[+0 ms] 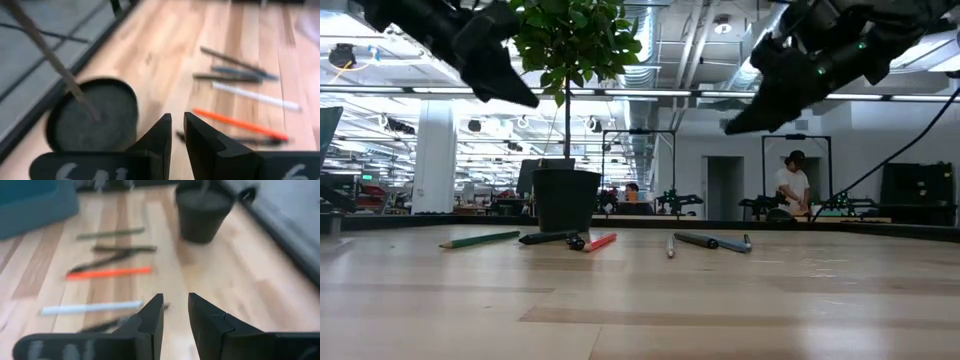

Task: Sort pens & pencils
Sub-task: Put the black pencil into the transparent bin

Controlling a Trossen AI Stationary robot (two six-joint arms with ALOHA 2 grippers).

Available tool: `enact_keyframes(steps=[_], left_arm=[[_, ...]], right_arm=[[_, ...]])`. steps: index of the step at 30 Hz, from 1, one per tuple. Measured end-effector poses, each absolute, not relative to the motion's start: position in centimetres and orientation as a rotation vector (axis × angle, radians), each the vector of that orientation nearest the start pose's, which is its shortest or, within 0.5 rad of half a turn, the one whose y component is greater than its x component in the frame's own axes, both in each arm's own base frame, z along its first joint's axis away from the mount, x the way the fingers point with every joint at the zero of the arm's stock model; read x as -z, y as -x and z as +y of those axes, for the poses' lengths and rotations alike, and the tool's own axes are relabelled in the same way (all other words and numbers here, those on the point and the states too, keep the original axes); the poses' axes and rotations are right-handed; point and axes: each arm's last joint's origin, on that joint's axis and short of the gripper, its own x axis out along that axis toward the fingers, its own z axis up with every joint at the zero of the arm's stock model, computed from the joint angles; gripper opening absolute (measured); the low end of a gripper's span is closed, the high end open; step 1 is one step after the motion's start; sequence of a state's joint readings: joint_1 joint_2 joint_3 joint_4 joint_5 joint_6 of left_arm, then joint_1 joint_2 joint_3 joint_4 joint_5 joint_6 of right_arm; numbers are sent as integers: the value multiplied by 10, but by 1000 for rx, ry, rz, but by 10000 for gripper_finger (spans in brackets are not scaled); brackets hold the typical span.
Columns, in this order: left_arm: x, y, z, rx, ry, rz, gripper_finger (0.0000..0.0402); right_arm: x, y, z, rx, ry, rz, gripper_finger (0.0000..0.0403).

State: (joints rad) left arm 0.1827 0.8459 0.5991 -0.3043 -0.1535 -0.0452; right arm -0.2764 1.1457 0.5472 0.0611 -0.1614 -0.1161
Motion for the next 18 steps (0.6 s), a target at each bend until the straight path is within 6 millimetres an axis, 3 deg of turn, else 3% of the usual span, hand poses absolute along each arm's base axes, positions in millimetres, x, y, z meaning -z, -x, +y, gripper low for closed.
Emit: enact_keyframes(steps=[7, 18], left_arm=[[-236, -187, 38, -301, 67, 647, 43], [-222, -181, 37, -309, 101, 802, 43]], right_arm=[[-192, -229, -60, 39, -72, 642, 113], [-186, -264, -51, -93, -13, 941, 113]])
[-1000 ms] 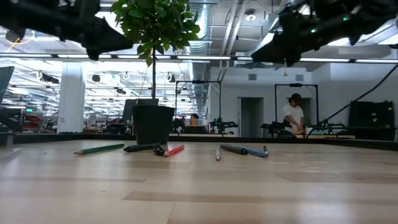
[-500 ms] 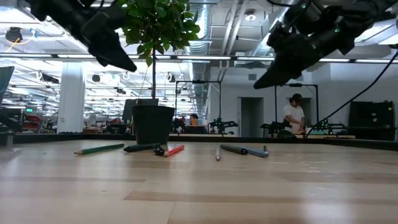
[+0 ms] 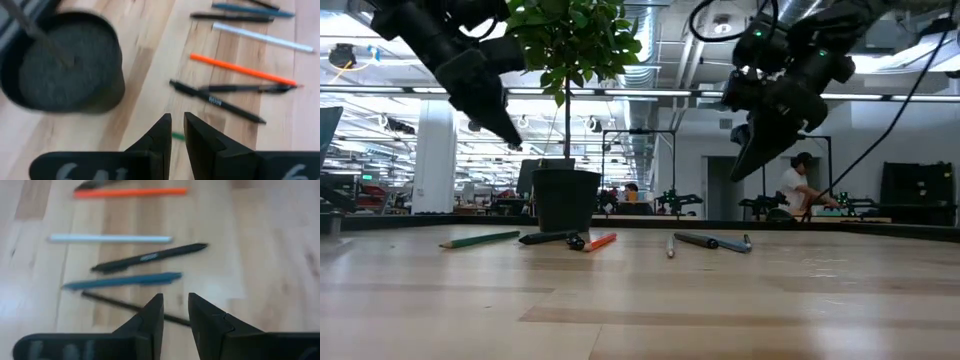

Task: Sort pens & pencils
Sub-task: Put the black pencil into the transparent bin

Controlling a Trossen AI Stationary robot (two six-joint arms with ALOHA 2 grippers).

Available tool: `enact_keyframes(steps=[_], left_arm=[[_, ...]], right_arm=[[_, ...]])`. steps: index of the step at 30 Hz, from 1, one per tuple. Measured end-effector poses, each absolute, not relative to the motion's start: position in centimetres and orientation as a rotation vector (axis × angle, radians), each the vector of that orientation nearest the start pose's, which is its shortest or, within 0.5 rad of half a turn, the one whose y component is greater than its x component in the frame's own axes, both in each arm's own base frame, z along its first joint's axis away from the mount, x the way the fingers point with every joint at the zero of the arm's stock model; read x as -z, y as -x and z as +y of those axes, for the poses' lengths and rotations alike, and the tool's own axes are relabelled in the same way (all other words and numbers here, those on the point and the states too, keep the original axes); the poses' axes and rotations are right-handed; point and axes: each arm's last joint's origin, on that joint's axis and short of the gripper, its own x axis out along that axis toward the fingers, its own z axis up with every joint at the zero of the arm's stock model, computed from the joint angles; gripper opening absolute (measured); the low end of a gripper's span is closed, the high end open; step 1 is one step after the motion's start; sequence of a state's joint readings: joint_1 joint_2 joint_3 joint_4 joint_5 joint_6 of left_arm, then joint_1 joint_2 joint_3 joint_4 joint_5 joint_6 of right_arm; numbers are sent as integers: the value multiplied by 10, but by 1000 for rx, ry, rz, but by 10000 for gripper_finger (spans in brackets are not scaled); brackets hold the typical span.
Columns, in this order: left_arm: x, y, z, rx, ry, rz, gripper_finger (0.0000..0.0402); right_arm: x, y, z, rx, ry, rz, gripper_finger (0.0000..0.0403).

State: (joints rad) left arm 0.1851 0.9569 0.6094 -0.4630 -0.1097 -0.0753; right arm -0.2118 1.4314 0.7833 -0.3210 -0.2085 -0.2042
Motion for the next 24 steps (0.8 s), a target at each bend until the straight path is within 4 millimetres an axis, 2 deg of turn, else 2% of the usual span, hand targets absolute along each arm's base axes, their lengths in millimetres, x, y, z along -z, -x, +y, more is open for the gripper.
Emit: enact_keyframes(steps=[6, 11, 20, 24], left_arm=[[-218, -177, 35, -332, 205, 856, 43], [-218, -178, 32, -322, 261, 851, 43], [-216, -176, 29, -311, 261, 878, 43], [-206, -170, 28, -312, 275, 945, 43]], right_arm=[[-181, -272, -42, -164, 68, 980, 113], [-179, -273, -42, -166, 77, 989, 113], [-177, -269, -46, -42, 212, 1061, 113], [-177, -269, -48, -15, 230, 1071, 113]])
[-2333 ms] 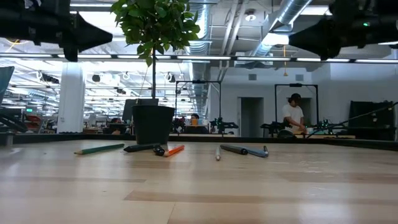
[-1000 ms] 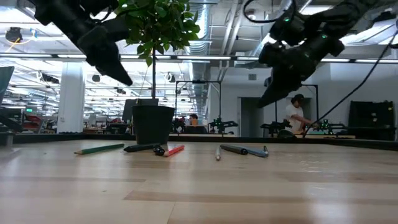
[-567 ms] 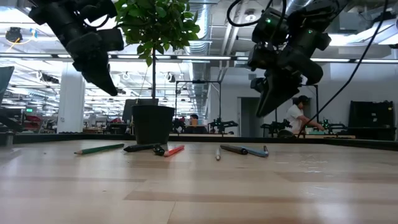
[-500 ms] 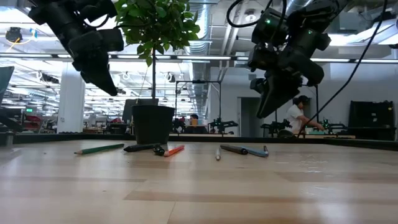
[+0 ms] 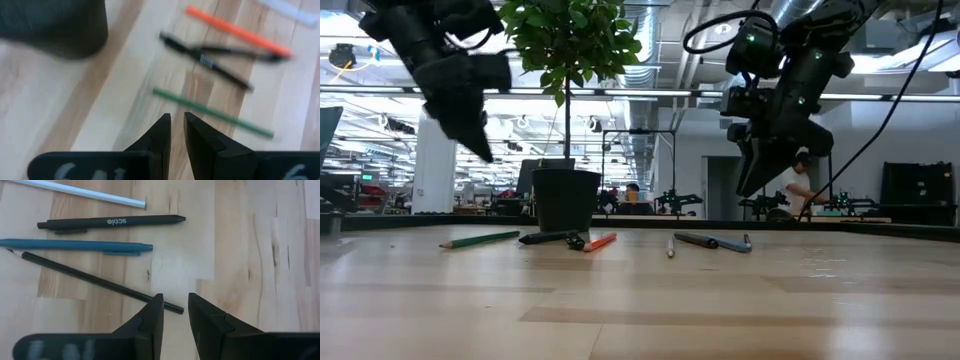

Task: Sort pens & pencils
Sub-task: Put the black pencil into the transparent bin

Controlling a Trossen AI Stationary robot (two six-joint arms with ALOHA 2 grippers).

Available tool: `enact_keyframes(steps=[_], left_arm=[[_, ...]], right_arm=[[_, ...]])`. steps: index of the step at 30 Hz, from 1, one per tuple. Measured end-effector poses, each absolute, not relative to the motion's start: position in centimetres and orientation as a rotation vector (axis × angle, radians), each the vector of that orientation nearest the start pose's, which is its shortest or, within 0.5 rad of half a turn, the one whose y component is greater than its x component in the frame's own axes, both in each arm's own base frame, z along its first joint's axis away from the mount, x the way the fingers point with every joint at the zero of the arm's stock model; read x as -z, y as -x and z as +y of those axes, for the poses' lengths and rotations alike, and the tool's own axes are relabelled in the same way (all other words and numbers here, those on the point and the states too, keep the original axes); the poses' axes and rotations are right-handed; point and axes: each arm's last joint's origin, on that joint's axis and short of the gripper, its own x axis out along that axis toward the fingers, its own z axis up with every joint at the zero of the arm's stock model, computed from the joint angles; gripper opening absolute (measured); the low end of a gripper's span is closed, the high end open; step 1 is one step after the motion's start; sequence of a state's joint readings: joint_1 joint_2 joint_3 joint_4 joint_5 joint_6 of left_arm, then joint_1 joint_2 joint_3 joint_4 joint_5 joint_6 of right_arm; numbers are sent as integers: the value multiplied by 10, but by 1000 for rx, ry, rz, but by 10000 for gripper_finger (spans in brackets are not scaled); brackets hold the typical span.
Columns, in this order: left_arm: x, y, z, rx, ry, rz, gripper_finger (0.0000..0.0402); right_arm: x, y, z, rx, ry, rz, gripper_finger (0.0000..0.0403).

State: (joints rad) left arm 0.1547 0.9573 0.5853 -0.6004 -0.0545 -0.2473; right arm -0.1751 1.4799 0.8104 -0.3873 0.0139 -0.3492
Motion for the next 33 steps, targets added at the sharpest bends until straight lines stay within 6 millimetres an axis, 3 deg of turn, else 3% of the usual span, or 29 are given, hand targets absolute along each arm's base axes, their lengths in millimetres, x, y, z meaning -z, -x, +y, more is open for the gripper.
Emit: enact_keyframes(steps=[5, 12, 20, 30, 33], left_arm=[[-195, -163, 27, -297, 271, 1020, 43], [-196, -166, 22, -201, 293, 999, 43], [-195, -169, 20, -236, 312, 987, 43], [-198, -174, 21, -248, 315, 919, 43], [-198, -174, 21, -239, 320, 920, 43]], right_arm=[[-177, -269, -47, -19, 235, 1072, 113], [-177, -269, -47, -31, 249, 1071, 113], [-177, -269, -46, -66, 301, 1071, 113], [-139, -278, -41, -173, 430, 1223, 113], [-139, -278, -39, -188, 434, 1277, 113]])
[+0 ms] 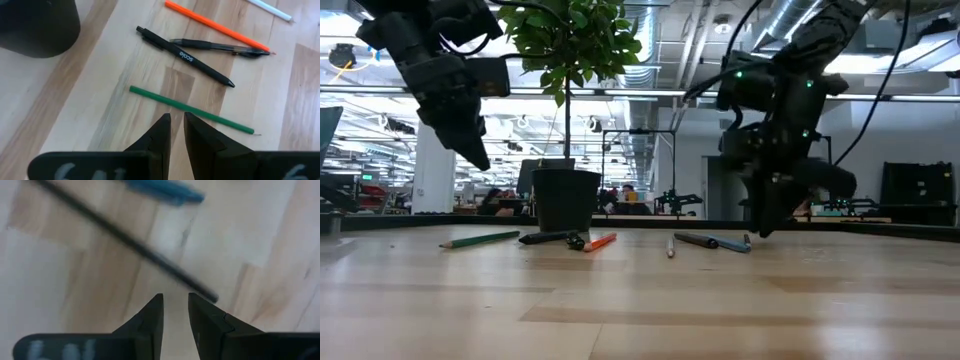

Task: Sort pens & pencils
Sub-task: Put the black pencil into the transparent bin

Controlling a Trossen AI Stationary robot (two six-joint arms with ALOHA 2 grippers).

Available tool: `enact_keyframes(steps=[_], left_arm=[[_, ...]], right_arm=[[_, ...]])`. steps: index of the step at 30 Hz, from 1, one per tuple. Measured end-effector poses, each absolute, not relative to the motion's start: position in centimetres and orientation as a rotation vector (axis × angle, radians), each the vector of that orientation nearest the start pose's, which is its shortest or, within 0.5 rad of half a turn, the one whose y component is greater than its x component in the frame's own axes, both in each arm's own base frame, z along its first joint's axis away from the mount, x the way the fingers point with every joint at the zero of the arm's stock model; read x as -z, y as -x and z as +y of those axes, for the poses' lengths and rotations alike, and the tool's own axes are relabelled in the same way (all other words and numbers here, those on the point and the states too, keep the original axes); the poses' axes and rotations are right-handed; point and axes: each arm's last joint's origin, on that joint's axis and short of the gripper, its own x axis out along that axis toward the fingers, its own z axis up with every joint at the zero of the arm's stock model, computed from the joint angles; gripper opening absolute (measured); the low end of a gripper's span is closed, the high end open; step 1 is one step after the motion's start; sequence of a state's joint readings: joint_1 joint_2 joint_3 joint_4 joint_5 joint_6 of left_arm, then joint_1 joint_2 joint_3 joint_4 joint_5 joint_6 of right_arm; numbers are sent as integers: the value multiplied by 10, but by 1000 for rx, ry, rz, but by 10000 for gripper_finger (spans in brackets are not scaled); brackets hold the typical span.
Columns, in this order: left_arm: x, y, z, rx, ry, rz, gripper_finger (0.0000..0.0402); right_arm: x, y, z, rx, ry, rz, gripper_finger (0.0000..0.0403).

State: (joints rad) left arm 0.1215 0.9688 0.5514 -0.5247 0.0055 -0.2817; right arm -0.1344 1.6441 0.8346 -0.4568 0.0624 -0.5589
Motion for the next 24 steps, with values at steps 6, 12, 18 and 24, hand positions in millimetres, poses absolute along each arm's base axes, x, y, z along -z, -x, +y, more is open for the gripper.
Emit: enact_keyframes(steps=[6, 12, 18, 24], left_arm=[[-198, -174, 21, -231, 324, 921, 43], [-198, -174, 21, -231, 324, 921, 43], [-198, -174, 22, -253, 313, 918, 43], [-198, -174, 22, -256, 312, 918, 43]], right_arm=[[-150, -281, -40, -154, 500, 1288, 113], [-153, -292, -37, -181, 596, 1282, 113], [-150, -303, -33, -222, 633, 1307, 113], [-143, -307, -24, -284, 763, 1401, 113]])
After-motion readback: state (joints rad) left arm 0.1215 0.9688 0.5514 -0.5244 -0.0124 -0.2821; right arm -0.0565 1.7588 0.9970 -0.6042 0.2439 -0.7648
